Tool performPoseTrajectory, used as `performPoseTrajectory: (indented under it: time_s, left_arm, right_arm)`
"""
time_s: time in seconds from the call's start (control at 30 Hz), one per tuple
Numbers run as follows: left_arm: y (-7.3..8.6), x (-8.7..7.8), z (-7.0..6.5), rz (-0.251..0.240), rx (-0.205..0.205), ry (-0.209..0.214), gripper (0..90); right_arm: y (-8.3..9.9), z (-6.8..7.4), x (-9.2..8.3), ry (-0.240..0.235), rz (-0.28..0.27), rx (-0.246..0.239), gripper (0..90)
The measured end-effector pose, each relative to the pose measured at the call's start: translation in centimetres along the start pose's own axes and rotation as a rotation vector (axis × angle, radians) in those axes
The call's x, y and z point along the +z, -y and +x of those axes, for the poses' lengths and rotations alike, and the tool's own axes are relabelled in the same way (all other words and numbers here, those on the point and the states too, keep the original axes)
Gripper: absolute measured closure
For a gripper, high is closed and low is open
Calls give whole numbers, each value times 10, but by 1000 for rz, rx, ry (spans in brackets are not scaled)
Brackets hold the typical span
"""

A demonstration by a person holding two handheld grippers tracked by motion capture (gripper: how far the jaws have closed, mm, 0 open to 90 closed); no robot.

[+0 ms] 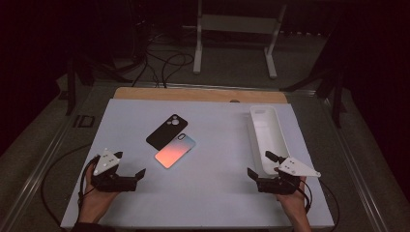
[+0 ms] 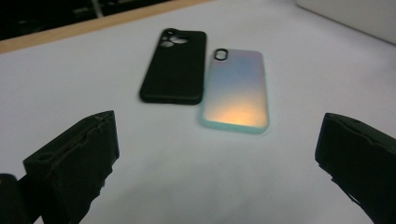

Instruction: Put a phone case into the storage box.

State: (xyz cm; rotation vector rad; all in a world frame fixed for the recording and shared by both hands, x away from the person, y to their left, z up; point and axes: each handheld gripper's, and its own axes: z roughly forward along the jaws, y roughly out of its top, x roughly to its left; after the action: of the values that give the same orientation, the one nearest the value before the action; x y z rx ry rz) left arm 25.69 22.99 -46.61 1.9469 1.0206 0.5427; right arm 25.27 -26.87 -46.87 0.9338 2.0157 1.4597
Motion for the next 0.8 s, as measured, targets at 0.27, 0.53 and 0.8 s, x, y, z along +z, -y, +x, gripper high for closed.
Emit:
performPoseTrajectory:
  time_s: [0.27,0.53,0.8]
  left_arm:
    - [-24,45,-4,109,39,82,2]
    - [-23,86,-5,211,39,111,9]
    - [-19,111,-10,295,43,130,31]
  right_arm:
    - [0,-1,0,0,-2,6,87]
    - [0,-2,0,1,-2,5,88]
    - [0,-2,1,-1,1,3,88]
